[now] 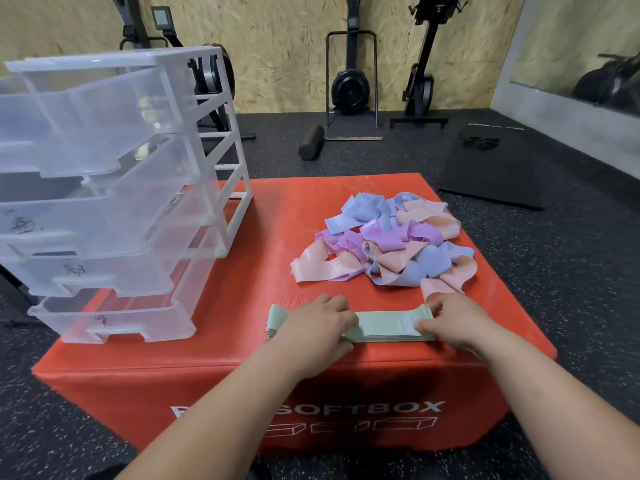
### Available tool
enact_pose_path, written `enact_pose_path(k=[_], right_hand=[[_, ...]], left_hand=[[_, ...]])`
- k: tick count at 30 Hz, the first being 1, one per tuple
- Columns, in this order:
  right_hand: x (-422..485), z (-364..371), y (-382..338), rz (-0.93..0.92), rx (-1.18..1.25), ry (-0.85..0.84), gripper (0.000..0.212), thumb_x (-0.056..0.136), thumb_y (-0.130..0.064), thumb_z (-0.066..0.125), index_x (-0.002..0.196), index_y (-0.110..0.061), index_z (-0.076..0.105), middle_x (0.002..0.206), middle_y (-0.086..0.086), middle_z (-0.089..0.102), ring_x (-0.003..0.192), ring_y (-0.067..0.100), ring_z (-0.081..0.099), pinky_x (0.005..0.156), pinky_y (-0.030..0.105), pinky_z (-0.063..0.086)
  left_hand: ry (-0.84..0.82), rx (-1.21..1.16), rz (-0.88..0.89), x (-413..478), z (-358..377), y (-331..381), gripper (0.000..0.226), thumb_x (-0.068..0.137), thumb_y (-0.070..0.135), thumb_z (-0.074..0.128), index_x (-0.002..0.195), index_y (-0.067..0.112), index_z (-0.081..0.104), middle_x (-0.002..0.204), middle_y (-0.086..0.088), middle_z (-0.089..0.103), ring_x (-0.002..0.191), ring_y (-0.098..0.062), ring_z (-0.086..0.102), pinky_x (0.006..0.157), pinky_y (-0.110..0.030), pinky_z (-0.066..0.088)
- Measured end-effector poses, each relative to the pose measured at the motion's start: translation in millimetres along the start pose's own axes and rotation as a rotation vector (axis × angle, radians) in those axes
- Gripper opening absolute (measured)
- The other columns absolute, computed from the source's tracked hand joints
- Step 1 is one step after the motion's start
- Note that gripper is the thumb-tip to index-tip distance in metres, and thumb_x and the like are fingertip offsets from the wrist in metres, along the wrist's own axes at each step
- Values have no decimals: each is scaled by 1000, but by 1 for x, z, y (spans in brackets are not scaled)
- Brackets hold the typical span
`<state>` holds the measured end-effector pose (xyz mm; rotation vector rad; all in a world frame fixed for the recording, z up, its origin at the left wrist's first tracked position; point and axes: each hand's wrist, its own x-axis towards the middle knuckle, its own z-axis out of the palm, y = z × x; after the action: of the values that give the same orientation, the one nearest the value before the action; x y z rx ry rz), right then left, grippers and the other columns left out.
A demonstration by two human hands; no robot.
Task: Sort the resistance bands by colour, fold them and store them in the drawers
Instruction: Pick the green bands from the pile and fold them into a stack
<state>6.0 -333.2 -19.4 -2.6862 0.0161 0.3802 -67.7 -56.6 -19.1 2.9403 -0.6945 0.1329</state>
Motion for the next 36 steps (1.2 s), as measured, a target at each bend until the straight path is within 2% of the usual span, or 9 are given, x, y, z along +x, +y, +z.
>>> enact_pose_path(k=[3,8,12,16,20,25,30,33,36], right_hand=[[2,2,1,49,97,-24,35,71,-37,83,74,-5,69,62,2,56,55,18,51,57,31,40],[-6,-3,-12,81,263,-23,24,65,-26,77,59,-19,55,57,1,46,55,19,41,55,29,34],[-10,-2,-18,49,381,8,11,73,-9,75,79,-9,66,69,3,58,60,19,48,56,28,37],[-12,-11,-25,14,489,44,35,70,-11,77,103,-18,67,79,5,70,59,19,60,57,29,50],[-17,-14,-35,-46,570,73,38,70,-12,76,106,-20,68,73,6,78,63,23,72,72,46,63],[-27,-4,-50,-118,666,120,36,74,-17,84,108,-20,71,82,2,79,74,17,76,76,40,63],[-44,0,-58,-309,598,55,71,61,-32,95,124,-30,63,99,-7,73,83,5,72,77,26,58],[-53,5,-59,-416,509,53,91,55,-45,90,139,-36,56,105,-9,70,92,6,70,85,33,60],[-52,9,-61,-483,485,59,85,64,-22,87,142,-32,55,107,-10,67,93,7,68,88,37,60]], left_hand=[[-14,-9,-6,1,-2,0,40,94,43,68,131,31,64,127,7,55,113,-22,53,92,-45,52],[-53,-33,-29,2,-4,-1,39,94,45,68,131,34,63,128,10,54,116,-18,52,92,-44,52],[-66,-44,-48,6,-5,-1,39,94,49,69,130,36,63,127,11,54,116,-18,51,94,-42,50],[10,-103,-96,11,-3,4,33,99,48,63,128,32,66,123,9,59,116,-17,55,93,-36,49],[115,-525,-176,24,-14,24,25,102,32,65,126,24,71,115,11,69,99,-7,63,89,-26,50],[45,-1111,-376,39,-21,49,27,107,31,59,119,12,74,104,0,78,93,-12,75,92,-34,63],[144,-1293,-573,39,-31,50,40,97,47,73,66,23,64,66,5,60,68,-12,61,75,-31,62],[163,-1217,-639,36,-28,44,43,74,56,87,87,17,74,80,-2,77,77,-19,75,85,-51,65],[179,-1182,-709,29,-29,42,57,61,44,88,102,11,66,88,-5,78,89,-28,80,85,-55,64]])
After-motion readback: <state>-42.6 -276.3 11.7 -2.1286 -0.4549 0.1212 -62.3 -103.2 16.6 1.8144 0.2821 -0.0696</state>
